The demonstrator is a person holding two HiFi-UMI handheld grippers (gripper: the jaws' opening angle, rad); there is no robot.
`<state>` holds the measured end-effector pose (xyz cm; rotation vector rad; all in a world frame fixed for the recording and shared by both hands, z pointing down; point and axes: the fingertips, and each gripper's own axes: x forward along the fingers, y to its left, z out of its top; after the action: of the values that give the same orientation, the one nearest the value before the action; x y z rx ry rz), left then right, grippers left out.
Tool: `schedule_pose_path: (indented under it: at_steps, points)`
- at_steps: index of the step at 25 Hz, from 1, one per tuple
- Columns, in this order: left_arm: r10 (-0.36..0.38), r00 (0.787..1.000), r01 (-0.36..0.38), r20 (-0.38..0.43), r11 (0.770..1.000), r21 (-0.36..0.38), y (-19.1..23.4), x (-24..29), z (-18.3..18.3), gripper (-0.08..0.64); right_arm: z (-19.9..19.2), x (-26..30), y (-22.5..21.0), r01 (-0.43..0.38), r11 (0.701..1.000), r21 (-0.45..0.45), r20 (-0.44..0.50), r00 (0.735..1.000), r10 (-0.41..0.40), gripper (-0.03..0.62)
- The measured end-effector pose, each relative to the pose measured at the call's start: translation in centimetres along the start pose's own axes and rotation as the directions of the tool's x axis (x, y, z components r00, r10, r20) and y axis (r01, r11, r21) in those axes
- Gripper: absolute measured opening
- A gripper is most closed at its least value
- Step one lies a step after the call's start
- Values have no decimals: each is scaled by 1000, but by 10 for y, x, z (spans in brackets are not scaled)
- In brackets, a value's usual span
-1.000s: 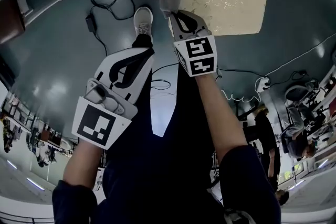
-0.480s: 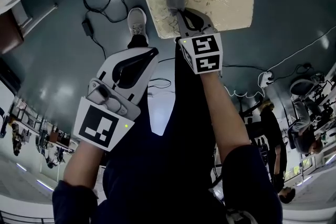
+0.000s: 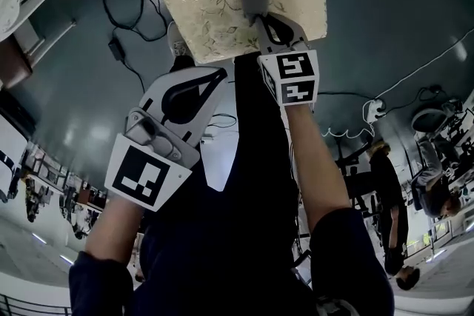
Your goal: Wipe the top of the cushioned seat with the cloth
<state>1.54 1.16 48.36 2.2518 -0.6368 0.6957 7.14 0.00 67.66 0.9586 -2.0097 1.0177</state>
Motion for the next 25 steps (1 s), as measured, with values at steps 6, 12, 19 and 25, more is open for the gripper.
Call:
schedule_pose_path:
  at_steps: [6,12,19,25]
  points:
    - [-36,999,36,-20,999,33,-20,35,15,6,-3,-21,-53,47,998,30,18,999,-48,40]
    - [-67,996,70,-51,995,66,-35,59,26,6,-2,-37,-94,87,994,64,34,995,-89,40]
    - [-82,995,88,-58,991,97,-33,51,34,7,1,-42,-100,125,987,96,35,991,-129,40]
    - [-90,994,96,-64,991,91,-48,67,32,6,-6,-54,-126,153,984,95,36,987,-157,40]
